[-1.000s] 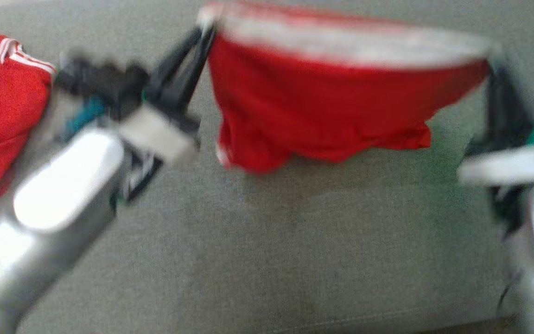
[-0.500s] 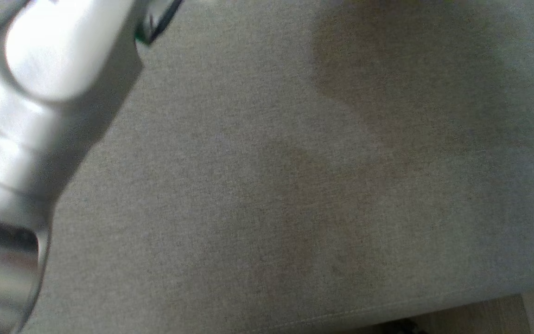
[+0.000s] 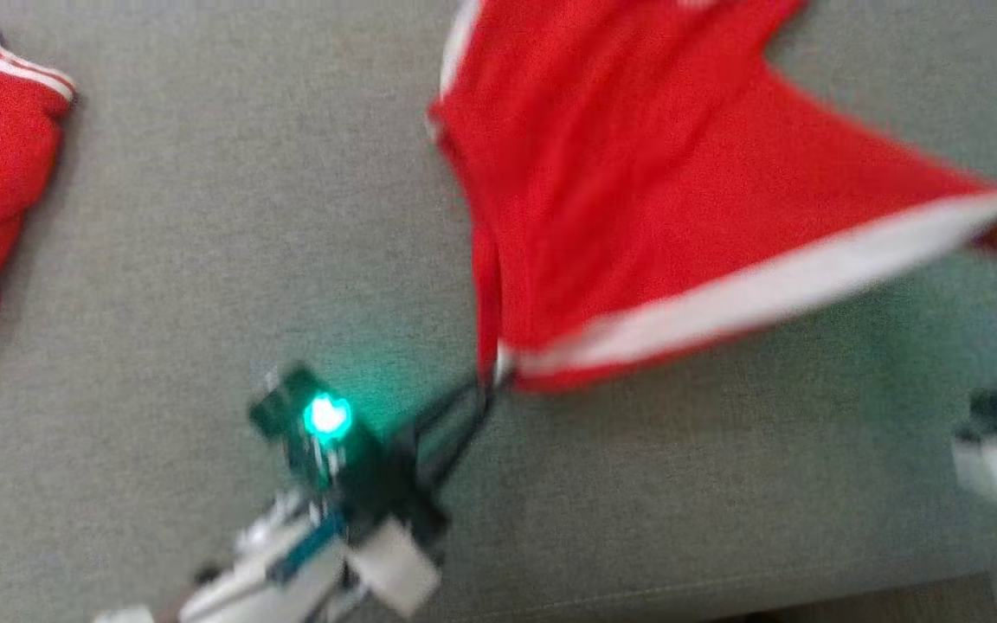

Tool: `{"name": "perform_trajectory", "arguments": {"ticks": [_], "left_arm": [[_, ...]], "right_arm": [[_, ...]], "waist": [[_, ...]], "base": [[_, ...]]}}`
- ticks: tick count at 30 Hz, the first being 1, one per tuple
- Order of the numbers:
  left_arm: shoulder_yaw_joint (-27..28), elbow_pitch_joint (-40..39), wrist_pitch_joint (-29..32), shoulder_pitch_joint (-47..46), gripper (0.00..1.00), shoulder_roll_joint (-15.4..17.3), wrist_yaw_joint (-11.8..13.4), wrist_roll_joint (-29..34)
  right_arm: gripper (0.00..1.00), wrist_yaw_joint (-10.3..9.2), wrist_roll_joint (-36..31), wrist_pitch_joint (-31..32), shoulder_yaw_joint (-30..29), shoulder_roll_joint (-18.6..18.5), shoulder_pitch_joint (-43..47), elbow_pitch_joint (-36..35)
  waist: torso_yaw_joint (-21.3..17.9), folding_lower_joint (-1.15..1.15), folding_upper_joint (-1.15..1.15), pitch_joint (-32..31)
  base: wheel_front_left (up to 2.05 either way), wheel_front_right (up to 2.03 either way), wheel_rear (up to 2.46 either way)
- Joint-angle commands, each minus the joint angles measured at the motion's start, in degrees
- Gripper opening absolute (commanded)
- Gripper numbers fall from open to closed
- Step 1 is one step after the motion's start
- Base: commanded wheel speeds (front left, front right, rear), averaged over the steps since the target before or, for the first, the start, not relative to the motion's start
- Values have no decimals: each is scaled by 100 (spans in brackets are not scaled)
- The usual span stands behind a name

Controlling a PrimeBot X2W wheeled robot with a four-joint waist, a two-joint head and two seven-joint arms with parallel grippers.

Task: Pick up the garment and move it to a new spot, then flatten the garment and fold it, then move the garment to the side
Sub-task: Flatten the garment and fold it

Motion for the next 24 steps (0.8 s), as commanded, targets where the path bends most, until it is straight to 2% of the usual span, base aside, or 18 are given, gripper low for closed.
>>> {"name": "perform_trajectory", "arguments": {"ticks": [1, 4, 7, 11, 15, 17, 19, 24], "left_arm": [[52, -231, -12, 241, 0, 265, -65, -65], [-127, -402, -5, 643, 0, 432, -131, -142], [-75, -685, -5, 716, 0, 461, -131, -246], [341, -1231, -10, 528, 0, 169, -168, -563], [718, -1054, -11, 184, 0, -283, -380, -1048], [908, -784, -11, -6, 0, -571, -488, -1423], [992, -449, -12, -315, 0, -729, -571, -1542], [1222, 336, -12, -910, 0, -1219, -689, -1986]], "right_arm": [[0, 39, 204, -6, -32, -177, 594, -367], [0, 39, 357, -6, -368, -328, 1332, -691], [0, 39, 440, -6, -632, -400, 1594, -910], [0, 39, 573, -6, -747, -760, 1417, -904], [0, 39, 676, 42, -229, -1484, 411, -171], [0, 39, 714, 176, 182, -1852, -256, 283], [0, 39, 847, 217, 652, -2174, -1019, 793], [0, 39, 1113, 319, 1824, -2628, -2764, 2051]], "waist": [[102, 2, 0, -193], [202, 2, 0, -269], [284, 2, 0, -255], [468, 2, 0, -153], [574, 2, 0, 67], [647, 2, 0, 193], [721, 2, 0, 340], [1007, 2, 0, 626]], "base": [[0, 0, 0], [0, 0, 0], [0, 0, 0], [0, 0, 0], [0, 0, 0], [0, 0, 0], [0, 0, 0], [0, 0, 0]]}}
